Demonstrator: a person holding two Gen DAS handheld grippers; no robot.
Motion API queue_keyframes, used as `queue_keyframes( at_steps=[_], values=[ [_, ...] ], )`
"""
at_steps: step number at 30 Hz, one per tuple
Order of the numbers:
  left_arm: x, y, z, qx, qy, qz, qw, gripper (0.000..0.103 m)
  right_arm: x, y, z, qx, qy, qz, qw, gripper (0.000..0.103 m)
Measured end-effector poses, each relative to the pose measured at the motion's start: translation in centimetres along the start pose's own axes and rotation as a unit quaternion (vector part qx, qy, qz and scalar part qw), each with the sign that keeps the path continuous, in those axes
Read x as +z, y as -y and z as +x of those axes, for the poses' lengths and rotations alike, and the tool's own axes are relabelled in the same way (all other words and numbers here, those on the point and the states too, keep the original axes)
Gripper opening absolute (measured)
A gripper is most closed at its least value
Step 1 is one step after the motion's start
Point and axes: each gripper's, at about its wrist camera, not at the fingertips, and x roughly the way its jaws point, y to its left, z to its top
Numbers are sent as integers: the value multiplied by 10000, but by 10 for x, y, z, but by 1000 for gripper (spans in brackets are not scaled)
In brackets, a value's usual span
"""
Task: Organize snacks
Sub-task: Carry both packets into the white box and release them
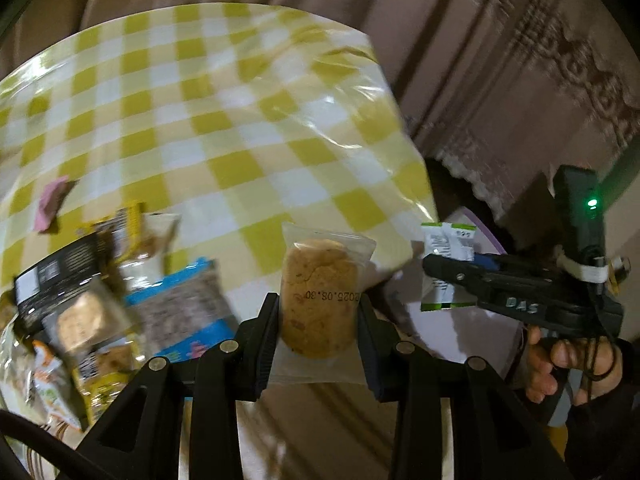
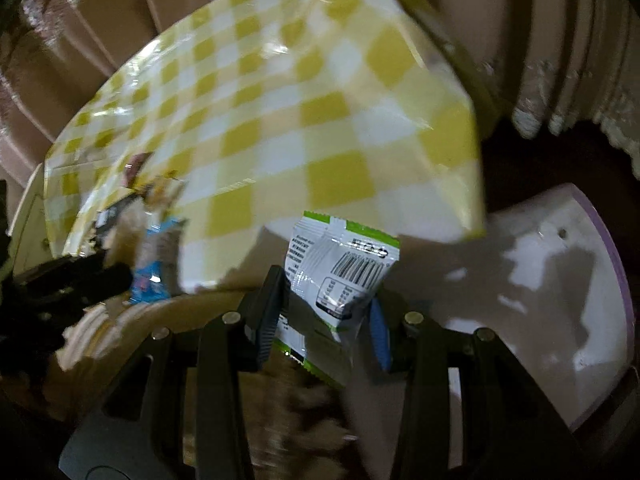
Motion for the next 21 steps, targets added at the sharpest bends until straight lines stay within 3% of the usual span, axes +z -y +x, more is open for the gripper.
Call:
queue_keyframes(
  at_steps=[11, 21],
  values=[
    [14, 78, 52, -471, -700, 746, 9936, 38, -29, 76, 6, -358, -280, 468, 9979, 44],
    [3, 135, 100, -1000, -1751, 1383, 9696, 38, -50, 120, 8, -543, -498, 786, 9942, 46]
  ],
)
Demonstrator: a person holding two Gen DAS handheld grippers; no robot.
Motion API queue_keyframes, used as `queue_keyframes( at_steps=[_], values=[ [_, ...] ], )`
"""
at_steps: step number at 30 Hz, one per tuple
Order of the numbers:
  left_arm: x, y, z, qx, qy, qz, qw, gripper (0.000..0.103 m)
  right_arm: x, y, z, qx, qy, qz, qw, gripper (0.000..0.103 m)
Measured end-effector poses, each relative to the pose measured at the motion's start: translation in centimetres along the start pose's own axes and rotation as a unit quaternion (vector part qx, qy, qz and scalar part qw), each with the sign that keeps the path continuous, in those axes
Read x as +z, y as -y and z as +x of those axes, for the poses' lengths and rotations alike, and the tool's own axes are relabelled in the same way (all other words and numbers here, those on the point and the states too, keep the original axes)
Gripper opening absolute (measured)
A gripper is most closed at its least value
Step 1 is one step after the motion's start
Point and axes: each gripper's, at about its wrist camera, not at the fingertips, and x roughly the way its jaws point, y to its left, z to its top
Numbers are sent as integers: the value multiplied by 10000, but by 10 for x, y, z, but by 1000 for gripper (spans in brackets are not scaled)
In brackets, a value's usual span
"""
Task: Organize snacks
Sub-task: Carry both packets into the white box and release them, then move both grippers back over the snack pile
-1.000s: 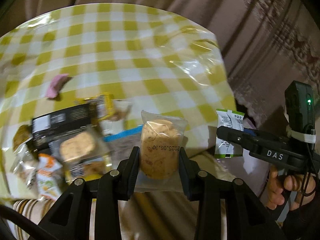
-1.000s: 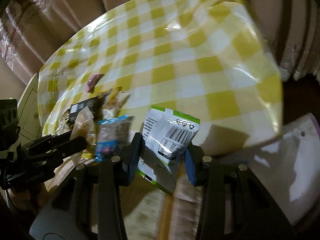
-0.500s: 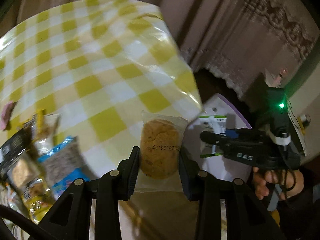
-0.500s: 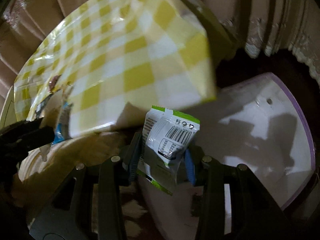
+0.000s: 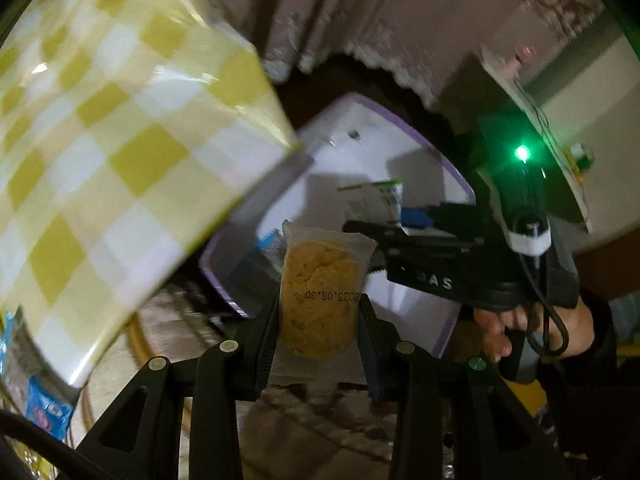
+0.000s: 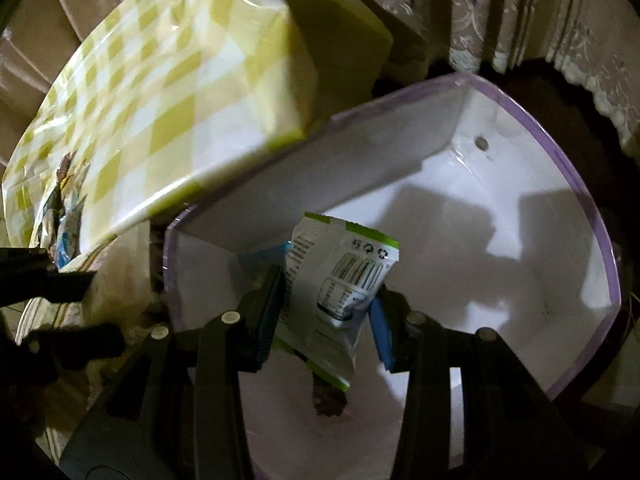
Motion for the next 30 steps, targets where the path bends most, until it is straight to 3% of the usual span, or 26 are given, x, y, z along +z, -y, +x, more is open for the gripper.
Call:
queue_keyframes(
  at_steps=[5, 9, 13, 15, 20, 22, 25, 30],
  values=[
    [4, 13, 16, -247, -292, 151, 9992, 38, -4, 7, 0, -73, -45, 130, 9999, 49],
    [3, 12, 24, -342, -505, 148, 9980, 40, -5, 8, -2, -120, -39, 159, 9998, 66],
    [5, 9, 20, -435, -416, 93, 9981, 65, -2, 5, -6, -140, 35, 116, 9998, 69],
    [3, 8, 14, -417, -330, 90, 9985, 65, 0, 4, -7, -168, 57, 90, 9998, 74],
    [0, -10, -12, -180, 289, -341, 9988, 66, 3, -7, -12, -122, 153, 8, 9998, 75],
    [-4, -22, -28, -27, 714, -585, 9957, 72, 4, -16, -15, 30, 231, -64, 9997, 75],
    [-17, -39, -55, 107, 1321, -893, 9872, 77, 9, -37, -19, -103, 347, -318, 9988, 75],
    [-41, -68, -78, 269, 1563, -1349, 9781, 78, 22, -76, -25, -104, 424, -656, 9969, 83]
  ],
)
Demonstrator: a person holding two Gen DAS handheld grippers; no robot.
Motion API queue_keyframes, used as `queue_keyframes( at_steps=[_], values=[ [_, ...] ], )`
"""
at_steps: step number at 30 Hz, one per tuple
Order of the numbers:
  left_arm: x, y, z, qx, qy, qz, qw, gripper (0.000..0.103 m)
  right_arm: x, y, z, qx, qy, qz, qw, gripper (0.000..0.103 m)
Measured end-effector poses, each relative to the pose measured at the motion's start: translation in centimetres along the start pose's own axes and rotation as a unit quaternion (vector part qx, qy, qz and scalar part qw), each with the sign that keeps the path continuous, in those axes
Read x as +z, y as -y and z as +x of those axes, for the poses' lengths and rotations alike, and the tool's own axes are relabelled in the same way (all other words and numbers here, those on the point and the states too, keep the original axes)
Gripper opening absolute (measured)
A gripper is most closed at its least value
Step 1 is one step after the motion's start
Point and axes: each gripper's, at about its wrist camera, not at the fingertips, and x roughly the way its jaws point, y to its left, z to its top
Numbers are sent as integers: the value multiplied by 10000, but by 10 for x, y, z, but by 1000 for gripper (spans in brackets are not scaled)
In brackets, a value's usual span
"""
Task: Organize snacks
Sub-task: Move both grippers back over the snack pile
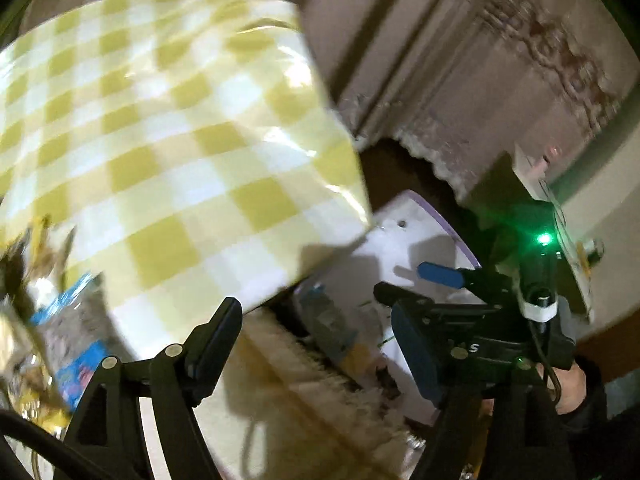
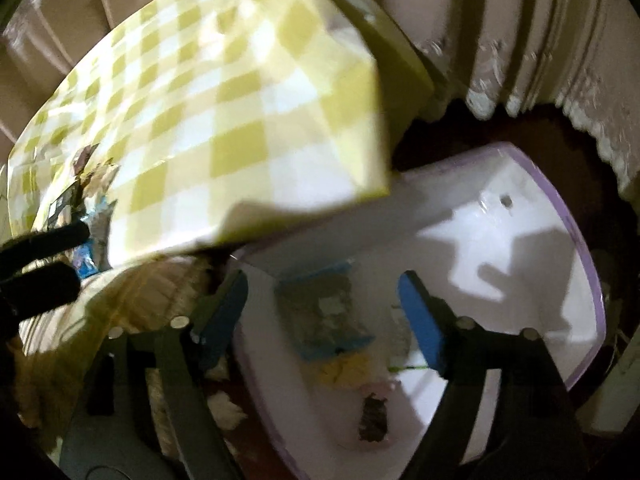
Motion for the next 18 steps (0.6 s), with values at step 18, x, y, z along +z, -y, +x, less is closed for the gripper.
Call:
queue_keyframes(
  at_steps=[18],
  values=[
    [-69, -168, -120, 1418, 878, -1966, 9662, 75, 31, -165, 11, 761, -96, -1260, 9891, 83]
  ],
)
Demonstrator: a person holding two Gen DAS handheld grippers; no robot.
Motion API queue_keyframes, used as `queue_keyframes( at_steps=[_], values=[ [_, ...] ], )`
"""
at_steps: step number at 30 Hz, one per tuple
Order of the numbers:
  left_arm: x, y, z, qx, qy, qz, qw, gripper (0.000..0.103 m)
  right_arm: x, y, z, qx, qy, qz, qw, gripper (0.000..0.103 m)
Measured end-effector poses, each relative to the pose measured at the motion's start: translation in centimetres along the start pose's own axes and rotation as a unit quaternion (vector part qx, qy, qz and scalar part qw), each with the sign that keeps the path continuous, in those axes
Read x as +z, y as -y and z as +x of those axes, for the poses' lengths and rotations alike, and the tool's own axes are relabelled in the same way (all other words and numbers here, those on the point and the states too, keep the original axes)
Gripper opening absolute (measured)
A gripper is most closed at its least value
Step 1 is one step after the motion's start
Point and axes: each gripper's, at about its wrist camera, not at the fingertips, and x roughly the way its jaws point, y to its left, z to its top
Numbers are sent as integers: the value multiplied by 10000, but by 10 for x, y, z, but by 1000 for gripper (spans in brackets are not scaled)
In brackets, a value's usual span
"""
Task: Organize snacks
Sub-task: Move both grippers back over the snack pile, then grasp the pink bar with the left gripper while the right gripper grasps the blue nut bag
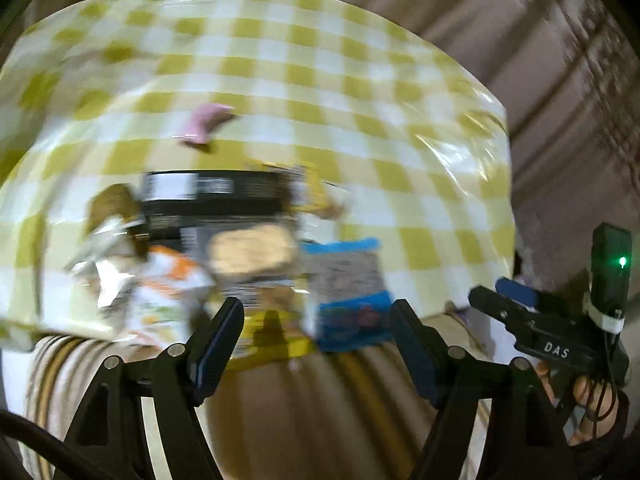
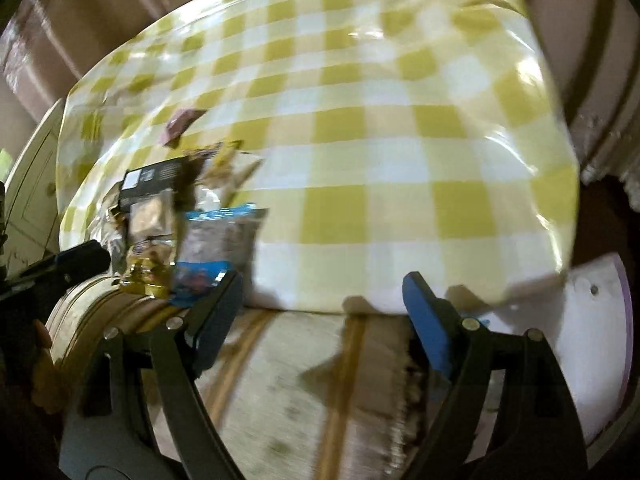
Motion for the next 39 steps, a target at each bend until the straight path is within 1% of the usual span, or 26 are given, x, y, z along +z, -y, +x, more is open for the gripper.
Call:
queue_keyframes(
  at_steps=[3, 6, 10, 14, 17, 22, 27, 35, 36, 38, 39],
  values=[
    [2, -27, -12, -25, 193, -236, 9995, 74, 7, -13, 6, -14, -34, -89, 10000, 83],
    [12, -50, -16, 151, 361, -342, 9986, 74, 15, -24, 13, 116, -42, -96, 9999, 83],
    [32, -75, -19, 374, 558, -412, 9969, 74, 17, -46, 28, 140, -253, -328, 9990, 83],
    [55, -88, -11, 485, 636, -398, 9960, 74, 16, -69, 45, 58, -525, -746, 9958, 83],
    [72, -89, -1, 538, 684, -313, 9957, 74, 18, -79, 57, 49, -685, -822, 9942, 83],
    [101, -92, 25, 626, 537, -196, 9964, 74, 20, -91, 77, 38, -872, -857, 9925, 83],
    [129, -90, 52, 698, 379, -25, 9968, 74, 20, -95, 90, -28, -1010, -887, 9909, 84],
    [164, -89, 109, 968, -56, 229, 9950, 74, 24, -95, 104, -25, -1043, -841, 9910, 90],
    [168, -90, 115, 1036, -99, 256, 9942, 74, 26, -96, 105, -45, -1032, -856, 9910, 91],
    [171, -90, 125, 1027, -189, 311, 9940, 63, 28, -97, 108, -82, -989, -875, 9912, 91],
    [173, -90, 130, 1027, -272, 350, 9937, 60, 28, -98, 109, -98, -964, -872, 9915, 92]
  ],
)
